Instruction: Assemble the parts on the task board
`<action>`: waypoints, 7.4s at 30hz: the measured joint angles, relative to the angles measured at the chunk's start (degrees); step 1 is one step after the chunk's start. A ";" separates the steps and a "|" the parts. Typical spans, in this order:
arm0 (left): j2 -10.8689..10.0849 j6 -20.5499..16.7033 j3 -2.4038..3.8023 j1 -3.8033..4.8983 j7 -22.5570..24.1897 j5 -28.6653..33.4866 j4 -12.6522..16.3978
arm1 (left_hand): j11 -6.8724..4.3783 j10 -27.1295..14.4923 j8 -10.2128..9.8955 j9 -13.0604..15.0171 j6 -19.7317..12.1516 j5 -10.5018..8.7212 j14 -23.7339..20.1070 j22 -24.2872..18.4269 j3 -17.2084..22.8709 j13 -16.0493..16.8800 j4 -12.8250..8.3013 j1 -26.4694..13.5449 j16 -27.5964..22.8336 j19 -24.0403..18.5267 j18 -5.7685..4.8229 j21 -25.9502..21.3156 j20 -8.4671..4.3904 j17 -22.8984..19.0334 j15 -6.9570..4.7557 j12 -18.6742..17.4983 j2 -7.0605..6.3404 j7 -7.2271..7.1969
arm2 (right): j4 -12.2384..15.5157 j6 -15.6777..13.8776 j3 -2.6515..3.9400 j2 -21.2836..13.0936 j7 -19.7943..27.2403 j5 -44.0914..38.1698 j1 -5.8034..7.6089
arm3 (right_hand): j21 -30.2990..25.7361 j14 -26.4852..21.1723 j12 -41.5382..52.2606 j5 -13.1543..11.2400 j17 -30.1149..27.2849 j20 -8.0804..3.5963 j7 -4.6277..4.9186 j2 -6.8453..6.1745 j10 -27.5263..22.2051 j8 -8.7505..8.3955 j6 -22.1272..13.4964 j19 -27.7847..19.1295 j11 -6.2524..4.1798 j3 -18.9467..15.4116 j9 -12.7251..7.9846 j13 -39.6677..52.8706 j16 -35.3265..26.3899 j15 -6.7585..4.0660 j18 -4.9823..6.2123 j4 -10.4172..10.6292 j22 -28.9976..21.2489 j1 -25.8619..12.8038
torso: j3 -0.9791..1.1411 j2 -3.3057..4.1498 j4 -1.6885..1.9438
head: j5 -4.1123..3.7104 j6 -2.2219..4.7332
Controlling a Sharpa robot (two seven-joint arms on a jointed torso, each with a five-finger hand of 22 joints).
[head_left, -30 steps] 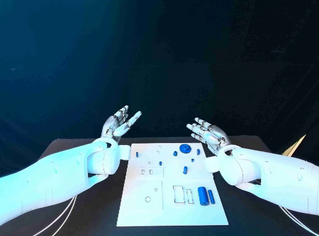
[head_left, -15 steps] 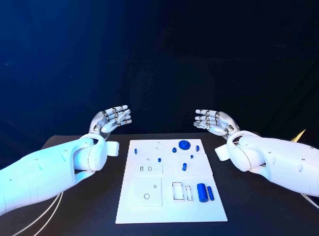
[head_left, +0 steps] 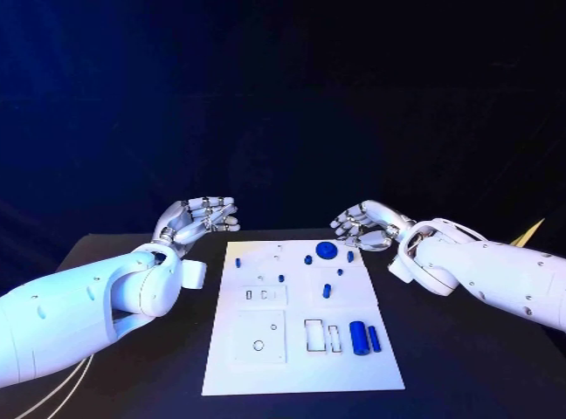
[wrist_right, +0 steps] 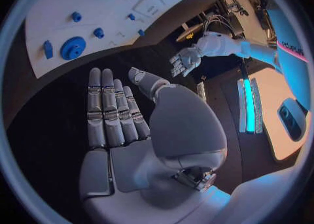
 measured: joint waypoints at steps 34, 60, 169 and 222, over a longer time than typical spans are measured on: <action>-7.10 1.26 1.84 1.12 -0.91 -0.31 14.19 | -0.40 0.61 0.00 1.90 -0.03 0.00 -0.52 10.77 3.96 0.00 -3.93 -3.54 11.53 1.06 0.00 17.53 -1.09 9.70 -0.78 -0.93 -1.99 0.00 | -1.10 5.51 0.07 8.40 -17.16 -30.08 3.95 | 41.69 16.06 0.69 0.05 41.02 -2.88 -2.33 -5.13 2.34 -0.03 3.90 20.65 -2.40 2.32 6.36 2.63 43.64 -3.53 -2.39 2.35 46.21 -2.58 | -0.76 6.66 1.56 | -1.25 1.18; -7.67 0.99 1.95 2.39 -1.15 -0.31 14.94 | -0.39 0.62 0.00 1.92 -0.03 0.00 -0.92 11.04 3.96 0.00 -3.93 -3.54 11.98 1.06 0.00 18.65 -1.09 9.93 -0.79 -0.93 -1.99 0.00 | -3.07 7.08 -0.02 9.66 -17.71 -30.11 3.95 | 44.18 16.15 2.00 0.05 44.60 -2.79 -2.52 -5.12 2.19 -0.02 4.09 21.99 -2.54 3.73 7.60 2.97 48.26 -3.43 -2.82 3.79 50.23 -2.58 | -1.01 8.34 2.25 | -1.51 1.09; -6.10 1.38 1.95 3.67 -1.69 -0.31 14.03 | -0.39 0.62 0.00 1.96 -0.05 0.00 -1.23 11.91 3.97 0.00 -3.94 -3.54 12.42 1.05 0.00 19.75 -1.09 10.25 -0.69 -0.93 -1.99 0.03 | -12.55 -7.43 0.16 20.08 -20.28 -29.70 2.35 | 47.69 15.80 3.10 -3.56 43.84 -3.46 -2.94 -3.70 1.60 3.31 5.09 23.04 -2.95 6.85 14.44 3.03 50.87 -4.32 -3.66 3.32 53.36 -1.15 | -1.90 10.34 3.42 | -2.01 1.19; -7.39 1.45 1.93 3.84 -1.65 -0.27 12.58 | -0.39 0.62 0.00 2.00 -0.64 0.00 -1.64 12.40 3.97 0.00 -3.93 -4.82 13.08 -0.48 0.00 20.42 -1.38 10.60 -0.67 -0.93 -1.76 0.60 | -3.74 4.70 1.33 3.09 -22.84 -16.92 6.50 | 51.48 17.02 76.07 0.16 61.81 -3.19 -2.61 -4.82 13.52 0.45 -2.82 26.87 -3.58 -28.83 17.26 70.84 69.89 -4.35 -4.60 24.30 58.81 9.48 | -1.30 9.35 1.89 | -1.04 0.82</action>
